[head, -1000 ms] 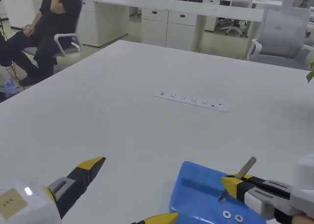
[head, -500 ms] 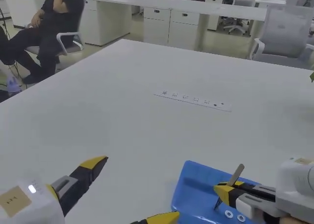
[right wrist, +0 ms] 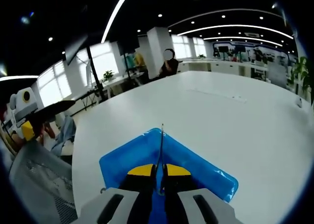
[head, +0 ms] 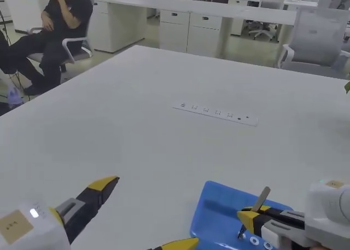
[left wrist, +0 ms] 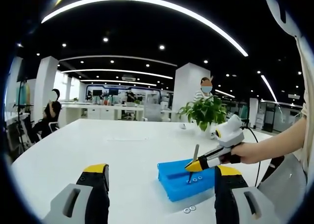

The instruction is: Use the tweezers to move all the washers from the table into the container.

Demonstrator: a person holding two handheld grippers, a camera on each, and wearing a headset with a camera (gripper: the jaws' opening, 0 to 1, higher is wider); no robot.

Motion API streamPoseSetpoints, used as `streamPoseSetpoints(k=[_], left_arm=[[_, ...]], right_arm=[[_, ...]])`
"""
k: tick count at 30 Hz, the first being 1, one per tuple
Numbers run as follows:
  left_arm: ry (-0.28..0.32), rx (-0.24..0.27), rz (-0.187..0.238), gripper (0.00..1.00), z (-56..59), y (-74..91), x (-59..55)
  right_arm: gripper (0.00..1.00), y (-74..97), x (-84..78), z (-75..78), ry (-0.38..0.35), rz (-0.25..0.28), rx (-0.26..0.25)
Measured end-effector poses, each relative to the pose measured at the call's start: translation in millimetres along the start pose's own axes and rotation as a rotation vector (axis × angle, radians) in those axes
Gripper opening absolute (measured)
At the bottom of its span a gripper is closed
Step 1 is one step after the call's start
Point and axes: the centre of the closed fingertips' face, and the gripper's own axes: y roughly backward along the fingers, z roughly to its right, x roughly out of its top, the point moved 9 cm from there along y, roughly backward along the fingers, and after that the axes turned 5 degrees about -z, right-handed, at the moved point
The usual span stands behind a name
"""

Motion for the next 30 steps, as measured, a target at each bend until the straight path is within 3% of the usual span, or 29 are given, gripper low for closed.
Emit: streamPoseSetpoints(k=[6,9,10,11,17,23,30], left_arm=[[0.005,0.003,0.0,0.91,-0.4,0.1,0.0],[0.011,-0.028,0.027,0.92,2.6,0.3,2.4],[0.008,-0.026,0.025,0.93,2.4,0.1,2.1],[0.001,-0.017,-0.005,0.92,1.6,0.0,-0.2],[-0.01,-0.034,-0.017,0.91,3.7,-1.6,-1.6],[-0.017,-0.023,-0.033,0.91,3.4,-2.3,-2.4],[0.001,-0.008,-0.02,0.89,0.3,-1.0,-1.9]], right_arm=[[0.04,13.3,10.1,-10.4,-0.035,0.089,0.026],[0.04,20.8,14.7,-19.0,-0.033,0.136,0.045],[0.04,23.6,16.4,-22.9,-0.031,0.157,0.057],[0.04,25.3,17.3,-25.9,-0.028,0.167,0.065],[0.04,33.2,20.9,-54.7,0.027,0.229,0.186],[0.04,22.8,8.2,-77.6,0.102,0.16,0.283],[0.04,1.8,-9.5,-81.8,0.16,0.055,0.301]])
